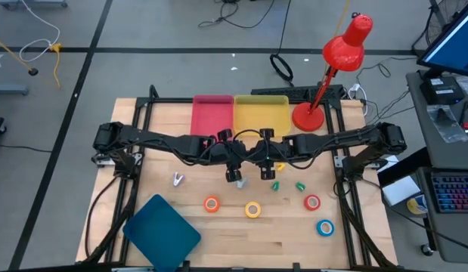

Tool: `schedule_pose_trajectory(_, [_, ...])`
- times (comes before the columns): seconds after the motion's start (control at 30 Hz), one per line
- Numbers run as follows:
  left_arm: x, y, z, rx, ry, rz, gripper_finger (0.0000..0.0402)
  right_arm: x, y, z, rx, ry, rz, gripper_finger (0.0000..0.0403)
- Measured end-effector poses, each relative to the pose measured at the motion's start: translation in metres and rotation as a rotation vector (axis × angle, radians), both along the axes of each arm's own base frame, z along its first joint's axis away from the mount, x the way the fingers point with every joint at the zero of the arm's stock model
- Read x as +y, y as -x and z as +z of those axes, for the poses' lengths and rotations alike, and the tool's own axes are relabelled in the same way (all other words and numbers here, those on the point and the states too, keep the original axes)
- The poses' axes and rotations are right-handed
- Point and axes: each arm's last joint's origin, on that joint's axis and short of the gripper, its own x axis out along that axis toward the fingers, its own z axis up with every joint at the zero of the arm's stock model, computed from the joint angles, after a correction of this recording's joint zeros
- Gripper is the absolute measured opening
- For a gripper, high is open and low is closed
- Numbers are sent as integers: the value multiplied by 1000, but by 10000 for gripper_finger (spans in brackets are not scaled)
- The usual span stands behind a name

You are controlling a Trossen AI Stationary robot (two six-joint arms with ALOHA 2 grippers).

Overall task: Pick and place Stapler, Stapler remover, tape
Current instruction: Put the large black stapler into the blue bin

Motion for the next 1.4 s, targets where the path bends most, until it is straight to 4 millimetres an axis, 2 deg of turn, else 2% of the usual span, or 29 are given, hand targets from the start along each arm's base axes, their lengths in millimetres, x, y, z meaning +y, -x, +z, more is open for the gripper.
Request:
schedule_pose_trajectory(0.17, [0, 3, -1, 19, 32, 38, 132, 0, 0, 0, -14, 3, -36, 206])
schedule_pose_trajectory(0.3, [-1, 5, -2, 43, 32, 33, 131, 1, 0, 0, -9, -10, -26, 233])
schedule_pose_trajectory(0.6, [-1, 25, 5, 144, 37, 56, 131, 1, 0, 0, -4, 0, -13, 239])
schedule_pose_trajectory(0.77, [-3, 50, 25, 167, 60, 94, 131, 0, 2, 3, -12, 2, -13, 238])
schedule_pose_trajectory(0.9, [-10, 74, 40, 171, 128, 169, 131, -2, 6, 9, -22, 75, -46, 238])
schedule_pose_trajectory(1.07, [-32, 104, 56, 172, 279, 247, 131, -5, 8, 17, -50, 188, -83, 238])
schedule_pose_trajectory(1.4, [-110, 166, 69, 282, 542, 232, 131, -10, 2, 26, -156, 219, -122, 238])
